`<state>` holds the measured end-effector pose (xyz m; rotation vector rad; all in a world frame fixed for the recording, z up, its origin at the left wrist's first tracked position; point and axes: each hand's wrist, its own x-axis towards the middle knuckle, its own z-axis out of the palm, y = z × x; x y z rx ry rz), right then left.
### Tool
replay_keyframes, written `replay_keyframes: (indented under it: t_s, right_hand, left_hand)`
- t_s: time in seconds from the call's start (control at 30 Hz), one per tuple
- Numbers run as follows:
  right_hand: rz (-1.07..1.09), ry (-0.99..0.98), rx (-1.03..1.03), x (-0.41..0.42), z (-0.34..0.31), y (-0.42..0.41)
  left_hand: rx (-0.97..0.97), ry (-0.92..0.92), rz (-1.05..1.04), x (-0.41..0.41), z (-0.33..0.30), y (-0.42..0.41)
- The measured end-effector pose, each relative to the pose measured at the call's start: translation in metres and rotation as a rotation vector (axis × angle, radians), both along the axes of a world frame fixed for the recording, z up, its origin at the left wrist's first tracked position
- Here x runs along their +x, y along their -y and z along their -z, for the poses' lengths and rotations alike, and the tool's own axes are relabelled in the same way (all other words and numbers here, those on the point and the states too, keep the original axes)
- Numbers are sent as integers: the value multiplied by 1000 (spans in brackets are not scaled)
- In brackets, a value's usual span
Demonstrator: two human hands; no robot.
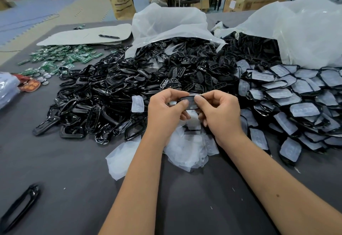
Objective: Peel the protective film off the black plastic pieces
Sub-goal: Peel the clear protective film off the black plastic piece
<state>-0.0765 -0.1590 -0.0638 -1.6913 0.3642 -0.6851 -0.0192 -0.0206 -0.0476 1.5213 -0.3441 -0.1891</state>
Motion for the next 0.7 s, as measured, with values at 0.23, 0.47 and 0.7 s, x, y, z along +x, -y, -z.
replay_keyframes:
  t_s: [0.23, 0.47, 0.7]
  right_hand:
    - [20, -10, -191, -9, -5, -6]
    - [9, 102, -637, -14, -12, -17]
    - [-31, 123, -299, -8, -6, -8]
  left_hand:
    - [-15, -25, -26, -2, -2, 0]
    - [-146, -222, -97, 4, -7, -4]
    - [-319, -278, 82, 3, -11, -7]
